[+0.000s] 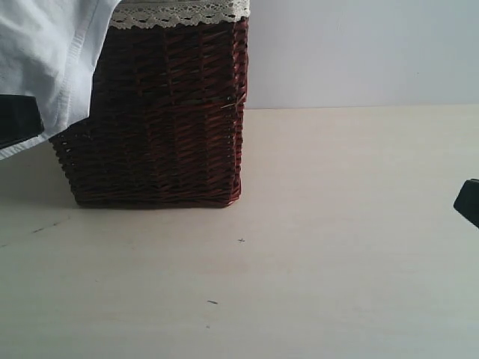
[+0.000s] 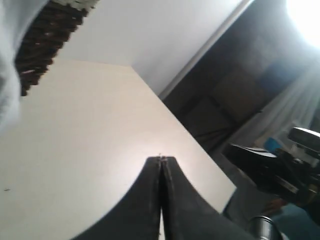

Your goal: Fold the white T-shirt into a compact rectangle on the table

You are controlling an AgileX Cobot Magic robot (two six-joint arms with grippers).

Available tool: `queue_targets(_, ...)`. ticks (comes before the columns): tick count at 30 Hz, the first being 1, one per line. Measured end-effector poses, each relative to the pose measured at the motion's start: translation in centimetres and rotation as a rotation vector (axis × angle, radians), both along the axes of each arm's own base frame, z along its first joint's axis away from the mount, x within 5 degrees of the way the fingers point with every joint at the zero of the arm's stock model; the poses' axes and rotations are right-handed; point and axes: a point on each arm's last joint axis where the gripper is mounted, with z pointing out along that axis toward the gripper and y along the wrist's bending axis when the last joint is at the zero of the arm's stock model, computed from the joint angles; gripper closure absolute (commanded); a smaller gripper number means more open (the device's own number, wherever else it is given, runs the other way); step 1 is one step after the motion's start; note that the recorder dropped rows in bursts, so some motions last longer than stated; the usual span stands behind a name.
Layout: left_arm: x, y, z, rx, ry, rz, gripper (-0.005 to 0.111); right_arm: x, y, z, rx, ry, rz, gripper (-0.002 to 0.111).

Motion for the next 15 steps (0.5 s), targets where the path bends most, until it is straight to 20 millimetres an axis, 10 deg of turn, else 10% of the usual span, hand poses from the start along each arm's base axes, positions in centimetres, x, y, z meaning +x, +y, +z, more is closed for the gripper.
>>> queue_targets(15, -1.4, -0.7, 0.7, -0.091, 0.003, -0.167, 0.107, -0.1, 0.1, 0.0, 0.008, 0.008, 0.012, 0.108)
